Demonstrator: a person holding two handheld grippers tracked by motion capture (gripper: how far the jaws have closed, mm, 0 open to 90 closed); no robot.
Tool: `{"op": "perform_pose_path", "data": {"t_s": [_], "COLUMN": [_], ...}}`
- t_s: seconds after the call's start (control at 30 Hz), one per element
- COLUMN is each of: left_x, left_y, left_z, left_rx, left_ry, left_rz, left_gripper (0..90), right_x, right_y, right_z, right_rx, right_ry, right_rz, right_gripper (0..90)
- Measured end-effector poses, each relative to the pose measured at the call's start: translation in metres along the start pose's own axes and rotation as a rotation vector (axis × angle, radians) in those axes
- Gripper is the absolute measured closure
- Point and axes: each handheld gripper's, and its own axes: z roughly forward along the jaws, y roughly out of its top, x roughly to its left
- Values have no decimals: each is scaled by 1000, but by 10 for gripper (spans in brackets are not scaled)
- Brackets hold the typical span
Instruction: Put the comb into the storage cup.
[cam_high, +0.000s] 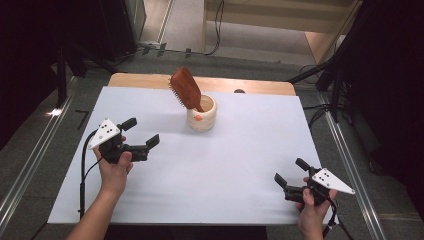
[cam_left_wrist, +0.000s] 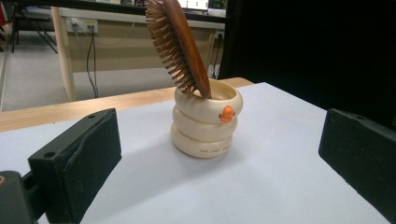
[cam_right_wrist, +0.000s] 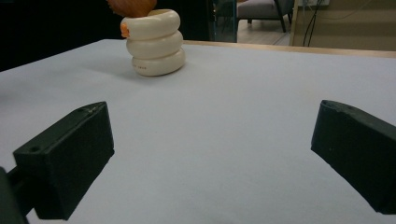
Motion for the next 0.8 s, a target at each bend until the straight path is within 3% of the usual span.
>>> {"op": "perform_pose_path", "data": {"t_s": [0.1,0.8], "left_x": [0,4], "left_y": [-1,-14], "left_z": [-5,-44], "left_rx": [7,18], "left_ry": [6,32], "left_rz": [18,33], "left_gripper": [0,0], "right_x": [0,0], "right_y": [0,0], "right_z": [0,0], "right_rx": [2,1], "right_ry": [0,-7], "right_rz": [3,-4], "right_gripper": [0,0]}}
